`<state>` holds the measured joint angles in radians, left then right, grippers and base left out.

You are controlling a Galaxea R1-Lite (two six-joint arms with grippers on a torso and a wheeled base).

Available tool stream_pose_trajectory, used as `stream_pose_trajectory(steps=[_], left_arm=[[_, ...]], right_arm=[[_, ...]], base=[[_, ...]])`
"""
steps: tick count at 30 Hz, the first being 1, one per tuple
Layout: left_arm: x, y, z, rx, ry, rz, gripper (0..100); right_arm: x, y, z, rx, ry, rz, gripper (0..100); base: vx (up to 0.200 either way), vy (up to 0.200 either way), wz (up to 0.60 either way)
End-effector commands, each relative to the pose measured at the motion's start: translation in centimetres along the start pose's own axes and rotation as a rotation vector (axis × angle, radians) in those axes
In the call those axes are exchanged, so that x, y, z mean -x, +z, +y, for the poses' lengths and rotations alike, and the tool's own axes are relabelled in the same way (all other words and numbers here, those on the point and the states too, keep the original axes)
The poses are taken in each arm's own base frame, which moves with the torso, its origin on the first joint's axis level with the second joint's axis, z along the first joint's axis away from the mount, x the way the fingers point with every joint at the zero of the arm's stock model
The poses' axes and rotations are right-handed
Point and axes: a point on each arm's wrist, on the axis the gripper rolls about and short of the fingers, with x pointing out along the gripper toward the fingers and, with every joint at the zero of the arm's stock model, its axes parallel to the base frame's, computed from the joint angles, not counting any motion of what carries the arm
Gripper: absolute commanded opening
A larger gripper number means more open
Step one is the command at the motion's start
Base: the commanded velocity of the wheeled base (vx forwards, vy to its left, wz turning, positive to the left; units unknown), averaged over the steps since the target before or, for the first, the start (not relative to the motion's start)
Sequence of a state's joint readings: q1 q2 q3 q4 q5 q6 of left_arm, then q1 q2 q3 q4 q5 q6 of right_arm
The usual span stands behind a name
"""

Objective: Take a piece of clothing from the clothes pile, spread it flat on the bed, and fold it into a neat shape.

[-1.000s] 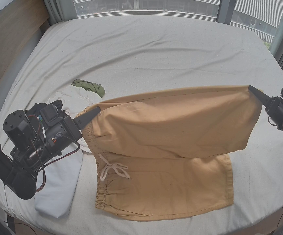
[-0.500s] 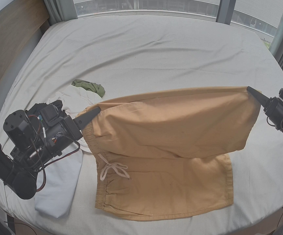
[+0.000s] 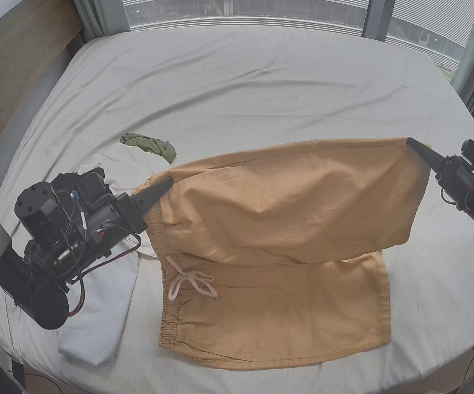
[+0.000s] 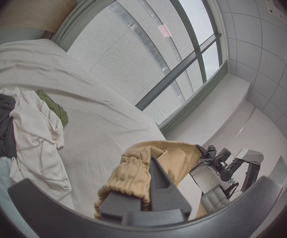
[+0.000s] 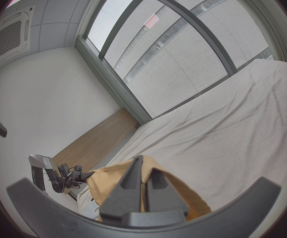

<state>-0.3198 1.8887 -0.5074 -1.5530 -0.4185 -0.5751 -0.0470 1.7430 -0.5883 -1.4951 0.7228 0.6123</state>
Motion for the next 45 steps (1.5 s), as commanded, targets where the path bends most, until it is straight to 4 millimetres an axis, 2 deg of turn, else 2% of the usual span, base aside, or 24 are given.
stream_pose_trajectory(steps=[1, 9, 15, 32, 39, 45], left_arm=[[-0.7, -0.2, 0.6, -0.002, 0.008, -0.002, 0], [-1.2, 0.2, 1.7, -0.012, 0.029, -0.025, 0], [-2.4, -1.0, 3.4, -0.001, 0.095, -0.031, 0], [-5.7, -1.5, 5.9, -0.007, 0.156, -0.117, 0], [-6.5, -1.6, 7.0, -0.012, 0.184, -0.147, 0], [-6.3, -1.5, 7.7, -0.011, 0.209, -0.155, 0]], right_arm=[[-0.6, -0.2, -1.4, -0.009, -0.02, 0.006, 0], [-1.9, -0.6, -3.6, -0.014, -0.032, 0.009, 0], [-2.9, -1.5, -5.4, -0.025, -0.039, 0.019, 0], [-5.0, -2.3, -8.5, -0.024, -0.035, 0.012, 0], [-6.2, -2.0, -9.2, -0.037, -0.03, 0.011, 0], [-7.1, -2.1, -10.2, -0.044, -0.032, 0.018, 0]], base=[[0.0, 0.0, 0.0], [0.0, 0.0, 0.0], [0.0, 0.0, 0.0], [0.0, 0.0, 0.0], [0.0, 0.0, 0.0], [0.0, 0.0, 0.0]])
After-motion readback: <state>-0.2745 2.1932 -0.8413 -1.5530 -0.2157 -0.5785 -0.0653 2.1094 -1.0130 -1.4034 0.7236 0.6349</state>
